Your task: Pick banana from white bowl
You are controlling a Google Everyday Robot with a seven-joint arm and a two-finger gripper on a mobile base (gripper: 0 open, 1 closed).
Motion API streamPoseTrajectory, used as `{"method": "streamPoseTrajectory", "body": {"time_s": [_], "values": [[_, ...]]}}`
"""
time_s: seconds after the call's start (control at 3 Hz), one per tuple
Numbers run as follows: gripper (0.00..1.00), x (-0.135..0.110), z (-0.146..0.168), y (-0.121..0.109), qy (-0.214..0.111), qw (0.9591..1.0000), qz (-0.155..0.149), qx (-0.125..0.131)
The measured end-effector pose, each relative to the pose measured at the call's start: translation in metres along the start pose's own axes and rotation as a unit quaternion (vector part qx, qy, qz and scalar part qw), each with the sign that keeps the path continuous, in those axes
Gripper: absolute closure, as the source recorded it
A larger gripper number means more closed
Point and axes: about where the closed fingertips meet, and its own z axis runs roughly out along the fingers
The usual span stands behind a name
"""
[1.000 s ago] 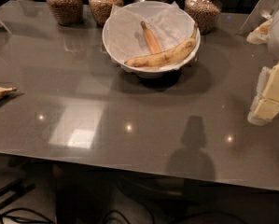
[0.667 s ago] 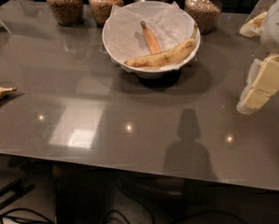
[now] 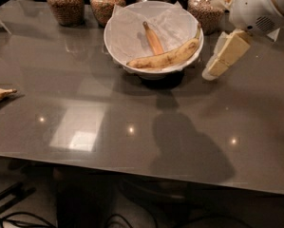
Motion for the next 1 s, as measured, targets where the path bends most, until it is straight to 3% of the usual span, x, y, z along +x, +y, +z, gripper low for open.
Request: {"method": "streamPoseTrajectory", "body": {"time_s": [0.33,0.67,1.0], "values": [[0.0,-0.023,0.033,-0.033,-0.057,0.9977,-0.037,0.002],[0.0,-0.045,0.078,-0.065,-0.1,0.9926,-0.069,-0.002],[0.0,-0.045,0.078,-0.065,-0.1,0.9926,-0.069,-0.002]]}}
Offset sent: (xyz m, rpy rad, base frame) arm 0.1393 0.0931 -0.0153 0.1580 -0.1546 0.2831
